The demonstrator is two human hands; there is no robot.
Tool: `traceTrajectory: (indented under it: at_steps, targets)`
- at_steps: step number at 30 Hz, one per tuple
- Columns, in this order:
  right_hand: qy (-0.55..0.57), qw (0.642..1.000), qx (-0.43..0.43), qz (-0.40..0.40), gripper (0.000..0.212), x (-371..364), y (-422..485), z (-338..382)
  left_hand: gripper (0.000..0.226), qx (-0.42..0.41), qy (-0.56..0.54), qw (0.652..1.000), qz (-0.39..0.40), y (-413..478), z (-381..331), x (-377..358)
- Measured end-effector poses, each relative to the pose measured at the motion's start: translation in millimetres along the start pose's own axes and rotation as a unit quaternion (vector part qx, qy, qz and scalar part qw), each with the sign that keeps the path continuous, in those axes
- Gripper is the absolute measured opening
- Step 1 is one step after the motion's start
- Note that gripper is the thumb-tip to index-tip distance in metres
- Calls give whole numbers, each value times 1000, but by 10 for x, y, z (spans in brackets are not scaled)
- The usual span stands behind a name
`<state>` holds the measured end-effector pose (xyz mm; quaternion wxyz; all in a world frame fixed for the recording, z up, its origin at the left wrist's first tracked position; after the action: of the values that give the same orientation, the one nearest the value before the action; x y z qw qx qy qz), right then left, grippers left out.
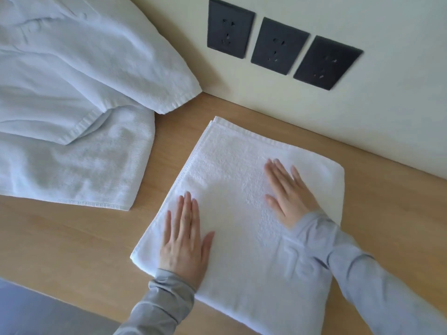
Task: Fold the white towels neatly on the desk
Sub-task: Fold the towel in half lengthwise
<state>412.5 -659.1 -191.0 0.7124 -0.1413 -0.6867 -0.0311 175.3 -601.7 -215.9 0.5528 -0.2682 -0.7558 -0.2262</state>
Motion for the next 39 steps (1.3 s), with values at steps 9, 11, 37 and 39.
traceTrajectory:
  at_steps: [9, 11, 37, 39]
  targets:
    - [-59, 993, 83, 60, 59, -270, -1138, 310, 89, -122, -4, 988, 98, -418, -804, -401]
    - [-68, 993, 64, 65, 63, -235, -1043, 46, 91, -129, 4, 987, 101, -426, -773, -446]
    - [322, 924, -155, 138, 43, 40, 890, -1105, 64, 680, -439, 554, -195, -957, -648, -176]
    - [311, 919, -179, 164, 69, -18, 966, -1097, 38, 664, -487, 540, -175, -938, -647, -234]
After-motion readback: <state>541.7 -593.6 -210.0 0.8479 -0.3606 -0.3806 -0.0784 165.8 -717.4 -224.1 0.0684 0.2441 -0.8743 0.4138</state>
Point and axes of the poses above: each hand's wrist, its own y-axis towards the middle knuckle, its own x-axis out of the back of the hand, z = x × y, the point moved 3 cm from there along y, towards the middle knuckle, and after that the axes turned 2 degrees about -x, right-handed, at the moved point
